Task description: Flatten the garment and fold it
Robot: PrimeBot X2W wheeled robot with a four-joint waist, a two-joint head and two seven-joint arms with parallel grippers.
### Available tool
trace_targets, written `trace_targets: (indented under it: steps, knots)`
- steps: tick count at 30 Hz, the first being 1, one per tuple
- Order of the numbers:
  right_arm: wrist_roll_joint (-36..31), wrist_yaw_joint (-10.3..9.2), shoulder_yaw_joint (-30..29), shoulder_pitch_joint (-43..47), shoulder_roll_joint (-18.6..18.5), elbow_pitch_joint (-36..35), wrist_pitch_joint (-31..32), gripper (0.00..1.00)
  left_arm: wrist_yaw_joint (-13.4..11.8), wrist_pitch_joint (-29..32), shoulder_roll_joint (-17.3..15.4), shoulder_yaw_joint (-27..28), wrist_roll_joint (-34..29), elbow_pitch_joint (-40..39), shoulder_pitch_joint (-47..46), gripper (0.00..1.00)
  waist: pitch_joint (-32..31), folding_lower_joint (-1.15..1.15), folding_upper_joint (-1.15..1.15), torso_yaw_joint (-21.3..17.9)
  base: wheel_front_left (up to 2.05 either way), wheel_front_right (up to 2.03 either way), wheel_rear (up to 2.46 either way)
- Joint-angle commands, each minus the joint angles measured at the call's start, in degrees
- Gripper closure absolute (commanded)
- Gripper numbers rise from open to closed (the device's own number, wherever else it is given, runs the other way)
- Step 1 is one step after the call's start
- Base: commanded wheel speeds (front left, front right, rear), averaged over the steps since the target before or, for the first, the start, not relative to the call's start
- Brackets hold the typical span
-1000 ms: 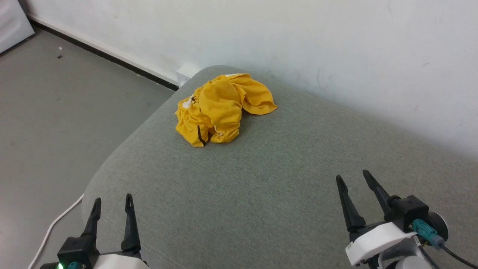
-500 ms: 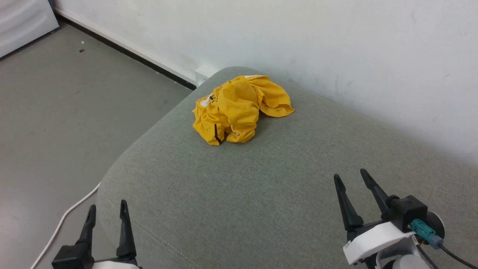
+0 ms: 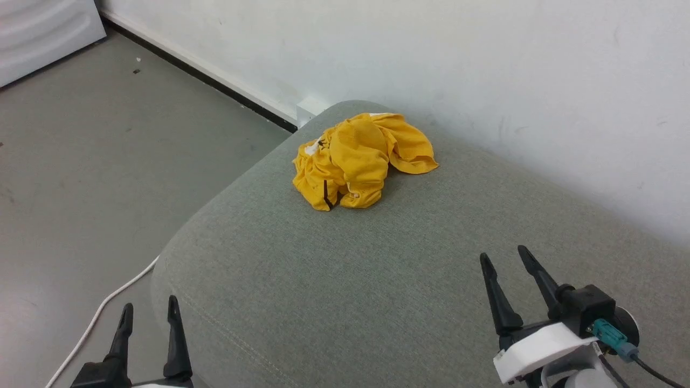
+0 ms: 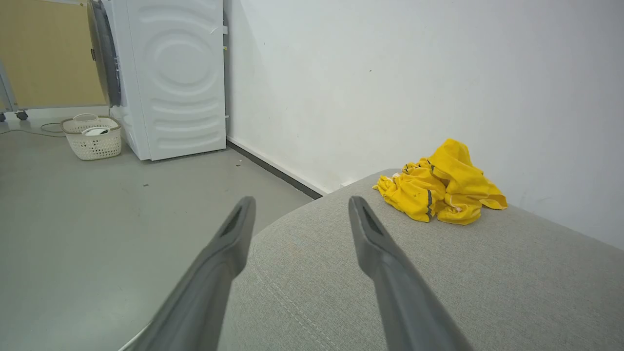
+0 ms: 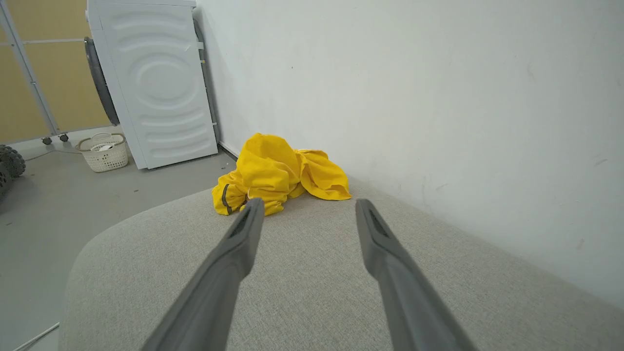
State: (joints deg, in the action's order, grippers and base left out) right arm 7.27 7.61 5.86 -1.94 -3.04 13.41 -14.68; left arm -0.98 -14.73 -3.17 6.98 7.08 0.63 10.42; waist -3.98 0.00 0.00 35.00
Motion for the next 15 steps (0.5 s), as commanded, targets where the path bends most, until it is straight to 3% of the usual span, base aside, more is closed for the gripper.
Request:
trace_targets:
  steps: [1, 9, 15]
  knots:
    - [0.7, -0.12, 0.0, 0.4, 0.2, 0.0, -0.3, 0.00, 0.4, -0.3, 0.2, 0.2, 0.2, 0.1, 0.3, 0.00, 0.0, 0.00, 0.00, 0.0, 0.00, 0.00, 0.00]
    - [1.0, -0.12, -0.4, 0.4, 0.2, 0.0, -0.3, 0.00, 2.1, -0.3, 0.2, -0.1, 1.7, -0.8, -2.1, 0.00, 0.2, 0.00, 0.00, 0.1, 0.00, 0.00, 0.00]
    - [-0.7, -0.12, -1.6, -0.7, 0.2, -0.5, -0.3, 0.00, 5.8, 4.5, -3.9, -3.6, 1.8, -4.8, -11.4, 0.00, 2.1, 0.00, 0.00, 0.5, 0.00, 0.00, 0.00]
